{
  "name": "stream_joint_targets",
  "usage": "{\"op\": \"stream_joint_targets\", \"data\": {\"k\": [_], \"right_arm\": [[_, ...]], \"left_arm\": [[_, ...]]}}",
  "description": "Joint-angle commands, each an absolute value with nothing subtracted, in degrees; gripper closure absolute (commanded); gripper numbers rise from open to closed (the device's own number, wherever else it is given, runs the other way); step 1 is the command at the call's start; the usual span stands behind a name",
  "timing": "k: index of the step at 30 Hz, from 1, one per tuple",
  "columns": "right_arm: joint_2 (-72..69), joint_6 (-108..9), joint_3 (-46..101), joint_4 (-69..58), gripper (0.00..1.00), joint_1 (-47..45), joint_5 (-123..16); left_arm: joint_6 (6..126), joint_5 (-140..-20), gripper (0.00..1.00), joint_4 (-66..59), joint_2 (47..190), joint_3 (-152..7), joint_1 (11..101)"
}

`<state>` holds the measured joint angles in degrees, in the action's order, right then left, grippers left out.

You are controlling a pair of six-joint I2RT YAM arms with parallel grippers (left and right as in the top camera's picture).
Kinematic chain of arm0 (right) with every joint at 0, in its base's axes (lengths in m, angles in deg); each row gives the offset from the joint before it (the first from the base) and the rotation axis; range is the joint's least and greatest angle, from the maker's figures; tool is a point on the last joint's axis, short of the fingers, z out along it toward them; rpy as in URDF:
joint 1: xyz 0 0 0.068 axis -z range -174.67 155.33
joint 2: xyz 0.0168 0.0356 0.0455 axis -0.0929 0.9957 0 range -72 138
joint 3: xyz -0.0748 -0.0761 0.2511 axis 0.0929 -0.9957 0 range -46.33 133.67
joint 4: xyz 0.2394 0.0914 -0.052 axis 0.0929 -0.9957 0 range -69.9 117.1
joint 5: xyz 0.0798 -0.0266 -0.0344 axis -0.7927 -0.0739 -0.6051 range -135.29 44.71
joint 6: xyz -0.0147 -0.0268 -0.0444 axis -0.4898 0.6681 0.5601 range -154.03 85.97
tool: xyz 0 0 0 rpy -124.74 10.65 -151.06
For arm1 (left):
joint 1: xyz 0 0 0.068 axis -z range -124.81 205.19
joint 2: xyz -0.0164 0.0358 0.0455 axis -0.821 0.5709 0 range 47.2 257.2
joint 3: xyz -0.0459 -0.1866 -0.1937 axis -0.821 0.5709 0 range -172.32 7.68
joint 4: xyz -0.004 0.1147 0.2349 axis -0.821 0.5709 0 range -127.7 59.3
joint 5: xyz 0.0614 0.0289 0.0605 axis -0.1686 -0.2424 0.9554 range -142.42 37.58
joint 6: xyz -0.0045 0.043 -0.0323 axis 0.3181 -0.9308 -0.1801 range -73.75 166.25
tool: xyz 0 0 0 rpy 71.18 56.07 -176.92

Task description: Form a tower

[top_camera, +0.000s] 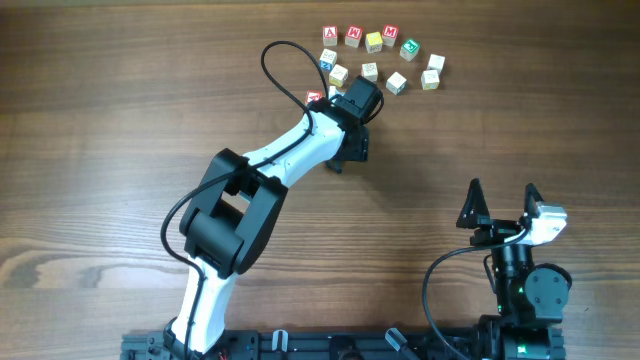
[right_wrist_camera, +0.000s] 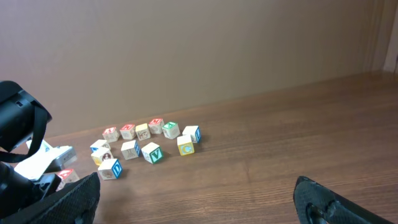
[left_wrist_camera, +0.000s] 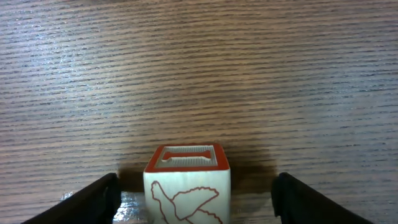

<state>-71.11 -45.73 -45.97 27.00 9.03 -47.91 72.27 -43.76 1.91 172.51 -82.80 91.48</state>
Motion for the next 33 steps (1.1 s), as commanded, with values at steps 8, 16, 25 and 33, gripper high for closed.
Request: {"op": "stream_joint_targets", "data": {"k": [8,16,25,33], "right_arm": [[-71.57,-46.15,-46.01,27.17,0.0,9.36,-48.82],[-71.57,-46.15,-46.01,27.17,0.0,9.36,-48.82],[-71.57,-46.13,-46.01,27.17,0.0,9.36,-48.82],[-71.57,-46.15,-46.01,27.17,0.0,9.36,-48.82]], "left_arm": [[72.01,-44.08,0.0,2.0,173.24,-82.53,91.44],[72.18,-47.21,0.0,11.86,171.81,-82.56,91.44],[72.42,-47.82,0.0,24.14,156.12,-82.56,91.44],[79.0,-31.43,0.0,36.69,140.49,-82.01,91.44]]}}
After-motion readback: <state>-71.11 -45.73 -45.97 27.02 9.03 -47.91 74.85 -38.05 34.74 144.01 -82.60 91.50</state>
